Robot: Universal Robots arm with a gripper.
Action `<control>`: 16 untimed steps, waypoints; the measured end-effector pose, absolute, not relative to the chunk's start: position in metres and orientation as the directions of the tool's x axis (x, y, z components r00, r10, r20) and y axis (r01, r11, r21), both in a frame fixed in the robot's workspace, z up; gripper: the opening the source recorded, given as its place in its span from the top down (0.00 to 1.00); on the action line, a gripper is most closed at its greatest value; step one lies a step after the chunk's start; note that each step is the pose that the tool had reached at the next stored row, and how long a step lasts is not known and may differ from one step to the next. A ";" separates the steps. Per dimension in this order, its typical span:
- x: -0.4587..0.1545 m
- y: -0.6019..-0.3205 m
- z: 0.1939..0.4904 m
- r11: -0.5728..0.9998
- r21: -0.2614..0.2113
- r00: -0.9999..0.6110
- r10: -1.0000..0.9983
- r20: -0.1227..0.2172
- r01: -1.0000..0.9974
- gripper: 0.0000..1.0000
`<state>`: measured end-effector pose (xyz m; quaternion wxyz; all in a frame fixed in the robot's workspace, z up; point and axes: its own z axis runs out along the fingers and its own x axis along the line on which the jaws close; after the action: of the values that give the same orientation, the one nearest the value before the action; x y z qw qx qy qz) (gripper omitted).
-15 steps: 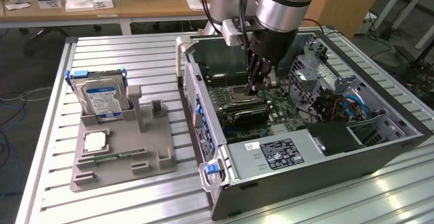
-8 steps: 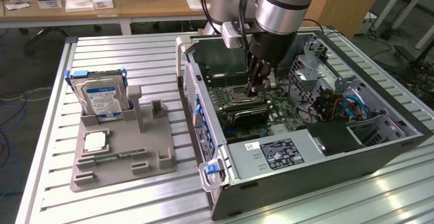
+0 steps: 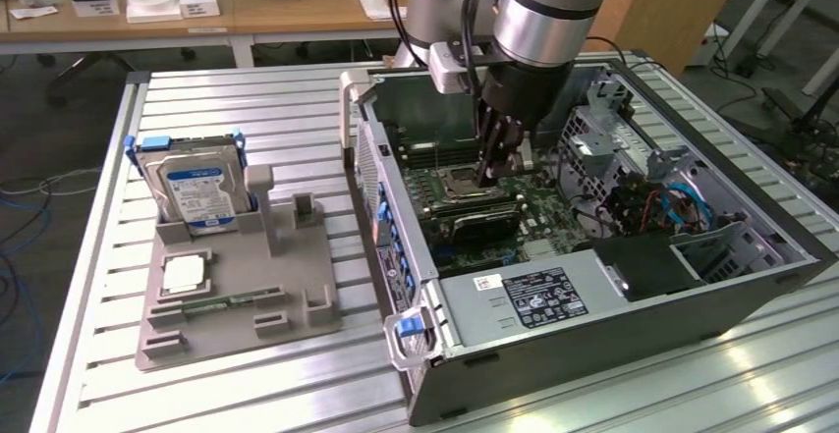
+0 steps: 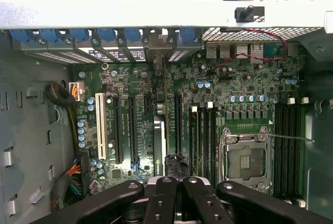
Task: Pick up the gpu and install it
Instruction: 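Press down on the gpu until it lock into place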
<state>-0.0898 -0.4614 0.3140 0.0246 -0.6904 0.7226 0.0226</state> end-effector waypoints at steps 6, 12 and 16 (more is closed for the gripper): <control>-0.090 -0.462 0.311 0.046 -0.001 -0.045 -0.997 -0.067 -0.999 0.89; -0.090 -0.464 0.310 0.046 -0.002 -0.045 -0.997 -0.067 -0.999 0.89; -0.090 -0.464 0.309 0.046 -0.001 -0.045 -0.997 -0.067 -0.999 0.89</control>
<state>-0.0898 -0.4644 0.3094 0.0246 -0.6905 0.7226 0.0225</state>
